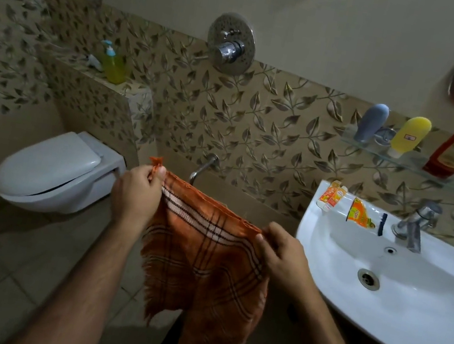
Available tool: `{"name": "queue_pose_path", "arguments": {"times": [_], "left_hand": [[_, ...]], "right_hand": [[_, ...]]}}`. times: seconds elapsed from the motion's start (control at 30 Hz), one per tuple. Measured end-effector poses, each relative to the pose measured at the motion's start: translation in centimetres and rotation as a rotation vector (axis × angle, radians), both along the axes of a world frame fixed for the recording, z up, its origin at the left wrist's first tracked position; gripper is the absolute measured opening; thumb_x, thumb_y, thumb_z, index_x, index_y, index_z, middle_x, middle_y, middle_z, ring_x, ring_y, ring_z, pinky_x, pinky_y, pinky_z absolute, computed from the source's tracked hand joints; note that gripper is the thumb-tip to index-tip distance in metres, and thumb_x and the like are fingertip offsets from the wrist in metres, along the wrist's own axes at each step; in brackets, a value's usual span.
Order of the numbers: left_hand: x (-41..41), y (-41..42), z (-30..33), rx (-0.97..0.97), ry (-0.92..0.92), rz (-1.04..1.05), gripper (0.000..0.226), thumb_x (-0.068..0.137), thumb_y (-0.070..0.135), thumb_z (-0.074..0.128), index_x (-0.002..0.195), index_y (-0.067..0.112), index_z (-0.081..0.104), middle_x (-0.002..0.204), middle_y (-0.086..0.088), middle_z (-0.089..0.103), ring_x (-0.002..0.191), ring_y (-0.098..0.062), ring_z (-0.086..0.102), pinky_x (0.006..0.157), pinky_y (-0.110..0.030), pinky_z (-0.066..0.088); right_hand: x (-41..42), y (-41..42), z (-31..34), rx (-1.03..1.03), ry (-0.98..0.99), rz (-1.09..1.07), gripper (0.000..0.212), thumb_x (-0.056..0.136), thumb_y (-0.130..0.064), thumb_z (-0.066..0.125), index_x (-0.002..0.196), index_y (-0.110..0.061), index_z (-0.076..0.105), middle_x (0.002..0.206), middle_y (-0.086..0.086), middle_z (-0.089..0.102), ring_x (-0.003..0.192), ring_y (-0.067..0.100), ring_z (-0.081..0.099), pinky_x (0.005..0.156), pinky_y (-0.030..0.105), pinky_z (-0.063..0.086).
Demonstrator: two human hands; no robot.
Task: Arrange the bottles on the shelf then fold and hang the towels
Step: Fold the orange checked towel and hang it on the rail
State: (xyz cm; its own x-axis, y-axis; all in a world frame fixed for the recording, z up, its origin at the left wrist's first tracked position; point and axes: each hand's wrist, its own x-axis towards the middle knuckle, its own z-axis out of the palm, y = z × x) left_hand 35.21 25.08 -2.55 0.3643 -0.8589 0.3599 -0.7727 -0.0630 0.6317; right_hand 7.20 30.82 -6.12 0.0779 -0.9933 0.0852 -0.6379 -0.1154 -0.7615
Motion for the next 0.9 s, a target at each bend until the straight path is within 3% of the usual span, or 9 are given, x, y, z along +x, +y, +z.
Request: {"name": "queue_pose_path", "arguments": {"times": [0.13, 0.27, 0.4, 0.47, 0.57, 0.7, 0.8, 0.9], "left_hand": [[-1.8, 0.7, -2.1, 0.120, 0.077, 0.094, 0.032, 0.098, 0.037, 0.050, 0.077, 0.016, 0.064, 0.067, -0.001, 0.056, 0.060, -0.018, 0.046, 0.053, -0.028, 0.030], [-1.7, 1.3, -3.8, 0.203, 0.259, 0.094, 0.032, 0.097, 0.034, 0.054, 0.083, 0.009, 0.068, 0.088, -0.018, 0.069, 0.070, -0.024, 0.049, 0.064, -0.031, 0.034], [-0.1, 0.9, -3.9, 0.219, 0.265, 0.161, 0.037, 0.099, 0.035, 0.052, 0.084, 0.003, 0.064, 0.086, -0.019, 0.064, 0.070, -0.029, 0.052, 0.063, -0.031, 0.035], [0.3, 0.5, -3.6, 0.210, 0.261, 0.187, 0.036, 0.100, 0.036, 0.049, 0.078, 0.009, 0.059, 0.080, -0.011, 0.060, 0.064, -0.022, 0.049, 0.058, -0.030, 0.035], [0.8, -0.2, -3.1, 0.277, 0.230, 0.189, 0.037, 0.101, 0.038, 0.047, 0.084, 0.007, 0.060, 0.081, -0.009, 0.055, 0.072, -0.025, 0.049, 0.063, -0.032, 0.037], [0.2, -0.8, -2.9, 0.313, 0.243, 0.151, 0.036, 0.101, 0.038, 0.045, 0.087, 0.009, 0.061, 0.077, -0.004, 0.056, 0.067, -0.018, 0.047, 0.056, -0.030, 0.033], [-0.5, -0.6, -3.0, 0.249, 0.216, 0.130, 0.033, 0.100, 0.040, 0.046, 0.083, 0.015, 0.060, 0.068, 0.004, 0.052, 0.064, -0.013, 0.048, 0.052, -0.026, 0.031], [-1.3, -0.2, -2.9, 0.117, 0.213, 0.057, 0.036, 0.099, 0.039, 0.047, 0.078, 0.014, 0.060, 0.072, -0.004, 0.059, 0.072, -0.022, 0.057, 0.059, -0.033, 0.045]], "right_hand": [[2.4, -1.7, 0.4, -0.105, 0.144, -0.268, 0.025, 0.097, -0.032, 0.053, 0.074, -0.032, 0.045, 0.066, -0.013, 0.054, 0.060, 0.000, 0.051, 0.050, 0.019, 0.031], [2.6, -3.2, 1.6, -0.101, 0.303, -0.402, 0.018, 0.095, -0.033, 0.049, 0.079, -0.026, 0.051, 0.069, -0.010, 0.055, 0.063, 0.013, 0.050, 0.054, 0.028, 0.034], [1.2, -4.4, 2.5, -0.045, 0.422, -0.254, 0.020, 0.093, -0.034, 0.051, 0.077, -0.022, 0.054, 0.077, -0.002, 0.064, 0.076, 0.024, 0.058, 0.059, 0.032, 0.039], [0.8, -4.6, 2.7, 0.026, 0.354, -0.093, 0.028, 0.094, -0.035, 0.054, 0.069, -0.025, 0.051, 0.071, -0.007, 0.060, 0.073, 0.019, 0.057, 0.059, 0.032, 0.039], [0.2, -4.5, 2.9, 0.125, 0.170, 0.055, 0.034, 0.095, -0.033, 0.058, 0.063, -0.023, 0.051, 0.062, -0.008, 0.053, 0.061, 0.007, 0.051, 0.058, 0.032, 0.038], [0.0, -3.9, 2.9, 0.159, -0.063, 0.054, 0.029, 0.087, -0.044, 0.069, 0.072, -0.019, 0.067, 0.065, -0.003, 0.067, 0.060, 0.003, 0.062, 0.054, 0.021, 0.046], [0.3, -4.4, 2.7, 0.095, 0.025, -0.080, 0.037, 0.078, -0.045, 0.076, 0.068, -0.011, 0.066, 0.065, 0.010, 0.066, 0.058, 0.017, 0.061, 0.053, 0.033, 0.045], [1.1, -4.9, 2.6, -0.041, 0.171, -0.296, 0.034, 0.079, -0.042, 0.069, 0.060, -0.015, 0.058, 0.055, 0.001, 0.059, 0.059, 0.020, 0.058, 0.050, 0.035, 0.042]]}}
